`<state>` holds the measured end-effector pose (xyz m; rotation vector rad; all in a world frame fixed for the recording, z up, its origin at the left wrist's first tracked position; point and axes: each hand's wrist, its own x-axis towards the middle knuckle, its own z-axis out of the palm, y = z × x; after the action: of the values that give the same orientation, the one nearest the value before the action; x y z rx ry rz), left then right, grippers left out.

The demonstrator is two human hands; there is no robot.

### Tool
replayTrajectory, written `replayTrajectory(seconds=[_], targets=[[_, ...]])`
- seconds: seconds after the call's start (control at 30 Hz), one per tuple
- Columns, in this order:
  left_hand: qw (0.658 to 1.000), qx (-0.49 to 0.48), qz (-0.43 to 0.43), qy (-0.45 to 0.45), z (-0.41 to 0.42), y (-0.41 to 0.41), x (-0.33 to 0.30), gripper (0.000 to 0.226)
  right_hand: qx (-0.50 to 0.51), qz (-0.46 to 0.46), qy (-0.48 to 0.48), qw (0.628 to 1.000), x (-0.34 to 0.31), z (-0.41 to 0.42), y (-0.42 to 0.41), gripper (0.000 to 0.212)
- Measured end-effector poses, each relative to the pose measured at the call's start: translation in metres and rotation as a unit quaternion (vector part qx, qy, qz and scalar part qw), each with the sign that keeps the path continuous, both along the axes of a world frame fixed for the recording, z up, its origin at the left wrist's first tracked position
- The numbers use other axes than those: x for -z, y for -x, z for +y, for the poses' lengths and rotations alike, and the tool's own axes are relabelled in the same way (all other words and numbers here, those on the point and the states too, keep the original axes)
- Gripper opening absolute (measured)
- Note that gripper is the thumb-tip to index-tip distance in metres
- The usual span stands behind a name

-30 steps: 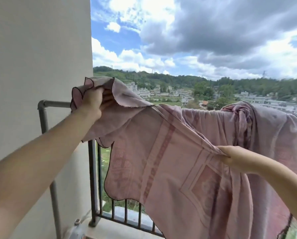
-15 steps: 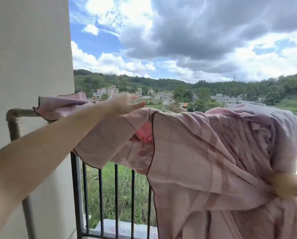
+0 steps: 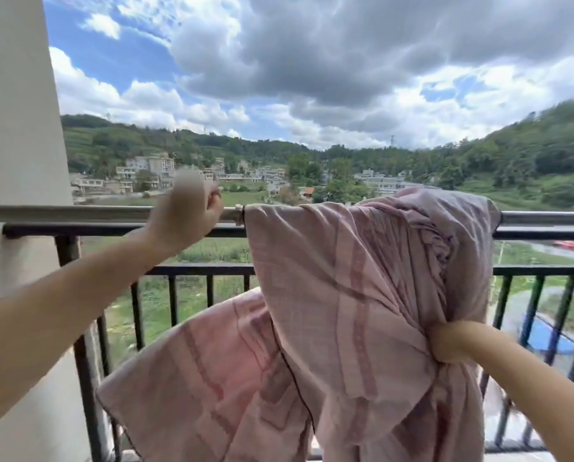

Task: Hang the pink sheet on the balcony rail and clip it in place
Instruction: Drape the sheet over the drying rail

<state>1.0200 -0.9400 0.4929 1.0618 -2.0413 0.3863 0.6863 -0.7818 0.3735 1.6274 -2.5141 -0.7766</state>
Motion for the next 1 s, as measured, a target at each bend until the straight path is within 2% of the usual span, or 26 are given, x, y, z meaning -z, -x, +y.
replayTrajectory(seconds=[0.03,0.07,0.1,0.13,0.17,0.2,0.27,0.3,0.33,0.37,0.4,0.43,0.47,0.53,0.57,0.6,0.63,0.7,0.73,0.8,0.83,0.9,0.93,0.97,1.0], targets=[[0.995,0.036,-0.020,-0.087,0.008,0.017,0.019,0.035,-0.023,-0.007,-0.015,1.000,0.000,0.003,-0.008,0.040],[0.975,0.075,-0.029,-0.205,0.019,0.036,0.040,0.044,-0.016,-0.021,-0.019,0.999,0.000,0.004,-0.015,0.039],[0.932,0.133,0.012,-0.337,0.029,0.054,0.056,0.052,-0.019,-0.045,-0.021,0.999,0.003,0.006,-0.019,0.038],[0.872,0.200,0.092,-0.436,0.037,0.069,0.066,0.058,-0.028,-0.067,-0.027,0.997,0.002,0.007,-0.022,0.037],[0.820,0.264,0.189,-0.471,0.038,0.084,0.070,0.059,-0.039,-0.091,-0.030,0.995,-0.002,0.012,-0.027,0.038],[0.781,0.302,0.269,-0.476,0.037,0.094,0.066,0.048,-0.038,-0.123,-0.031,0.991,-0.011,0.018,-0.027,0.038],[0.742,0.345,0.368,-0.441,0.044,0.109,0.048,0.021,-0.043,-0.244,0.037,0.968,-0.038,0.026,-0.019,0.027],[0.739,0.352,0.389,-0.423,0.047,0.114,0.041,0.018,-0.059,-0.318,0.123,0.938,-0.054,0.030,-0.012,0.015],[0.745,0.352,0.392,-0.409,0.048,0.117,0.036,0.020,-0.078,-0.374,0.241,0.892,-0.072,0.035,-0.006,0.008],[0.761,0.345,0.383,-0.394,0.047,0.115,0.034,0.024,-0.100,-0.389,0.379,0.833,-0.088,0.038,0.004,0.009],[0.782,0.330,0.366,-0.381,0.047,0.113,0.035,0.028,-0.114,-0.364,0.501,0.777,-0.102,0.038,0.012,0.023],[0.811,0.309,0.329,-0.372,0.049,0.110,0.039,0.032,-0.113,-0.318,0.577,0.744,-0.113,0.034,0.020,0.042],[0.838,0.293,0.279,-0.366,0.053,0.108,0.047,0.036,-0.099,-0.276,0.603,0.742,-0.119,0.029,0.025,0.060],[0.874,0.290,0.190,-0.342,0.075,0.109,0.067,0.040,-0.039,-0.223,0.554,0.801,-0.117,0.009,0.027,0.082],[0.881,0.300,0.152,-0.332,0.090,0.111,0.080,0.042,-0.016,-0.191,0.524,0.830,-0.110,-0.002,0.027,0.083],[0.883,0.317,0.120,-0.324,0.106,0.113,0.091,0.045,-0.006,-0.155,0.514,0.844,-0.104,-0.011,0.029,0.076],[0.885,0.329,0.087,-0.317,0.119,0.116,0.100,0.046,-0.013,-0.126,0.528,0.840,-0.099,-0.017,0.030,0.063],[0.895,0.320,0.020,-0.309,0.130,0.123,0.111,0.046,-0.059,-0.116,0.580,0.804,-0.105,-0.021,0.038,0.034],[0.897,0.312,0.020,-0.312,0.129,0.125,0.107,0.043,-0.082,-0.128,0.595,0.789,-0.111,-0.021,0.044,0.026],[0.886,0.296,0.118,-0.337,0.116,0.130,0.089,0.036,-0.112,-0.153,0.618,0.763,-0.129,-0.017,0.063,0.021],[0.871,0.293,0.186,-0.347,0.108,0.134,0.076,0.044,-0.121,-0.165,0.632,0.748,-0.139,-0.014,0.075,0.020],[0.819,0.294,0.310,-0.383,0.098,0.143,0.049,0.068,-0.124,-0.177,0.650,0.728,-0.157,-0.008,0.102,0.017],[0.793,0.296,0.346,-0.405,0.092,0.150,0.040,0.062,-0.118,-0.181,0.655,0.724,-0.166,-0.006,0.120,0.015],[0.783,0.294,0.364,-0.411,0.091,0.160,0.034,0.043,-0.110,-0.183,0.662,0.719,-0.174,-0.003,0.137,0.013],[0.792,0.282,0.356,-0.408,0.096,0.170,0.031,0.019,-0.099,-0.186,0.671,0.711,-0.183,-0.001,0.156,0.013]])
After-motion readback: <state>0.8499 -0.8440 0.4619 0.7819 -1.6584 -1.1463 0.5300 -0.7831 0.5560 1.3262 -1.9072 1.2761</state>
